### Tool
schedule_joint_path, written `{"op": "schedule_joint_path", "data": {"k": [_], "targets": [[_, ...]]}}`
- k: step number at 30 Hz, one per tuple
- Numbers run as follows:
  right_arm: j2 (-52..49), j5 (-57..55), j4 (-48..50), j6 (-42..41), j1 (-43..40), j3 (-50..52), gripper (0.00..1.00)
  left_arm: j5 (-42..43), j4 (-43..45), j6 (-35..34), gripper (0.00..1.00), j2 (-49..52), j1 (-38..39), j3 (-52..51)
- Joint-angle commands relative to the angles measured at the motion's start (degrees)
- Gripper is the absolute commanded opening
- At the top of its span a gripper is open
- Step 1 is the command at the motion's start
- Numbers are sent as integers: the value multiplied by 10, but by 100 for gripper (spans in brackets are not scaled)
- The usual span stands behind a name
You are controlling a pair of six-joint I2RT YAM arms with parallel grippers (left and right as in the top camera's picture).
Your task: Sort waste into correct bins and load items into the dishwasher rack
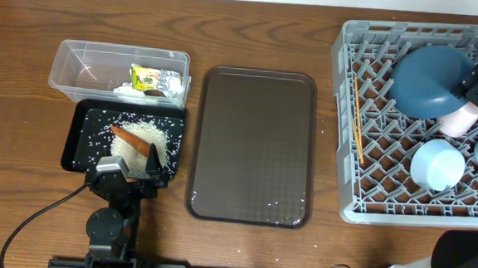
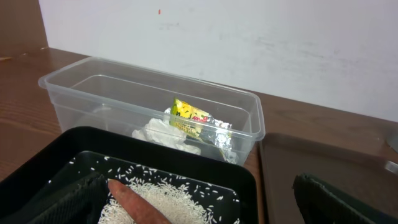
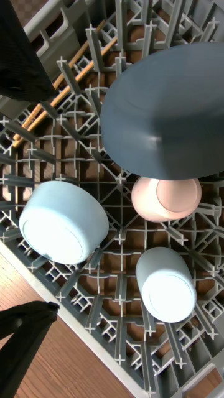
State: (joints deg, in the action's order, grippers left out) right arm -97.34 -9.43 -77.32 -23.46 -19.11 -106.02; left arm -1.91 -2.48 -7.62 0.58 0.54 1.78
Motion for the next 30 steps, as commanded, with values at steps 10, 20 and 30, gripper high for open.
{"op": "schedule_joint_path", "data": {"k": [10, 20, 30], "targets": [[186, -2, -1, -3, -3, 1, 99, -17, -13, 5, 98, -3, -2, -16], [362, -2, -1, -3, 39, 1, 99, -17, -13, 5, 98, -3, -2, -16], [480, -11, -33, 19, 83, 2, 99, -17, -13, 5, 98, -3, -2, -16]]}}
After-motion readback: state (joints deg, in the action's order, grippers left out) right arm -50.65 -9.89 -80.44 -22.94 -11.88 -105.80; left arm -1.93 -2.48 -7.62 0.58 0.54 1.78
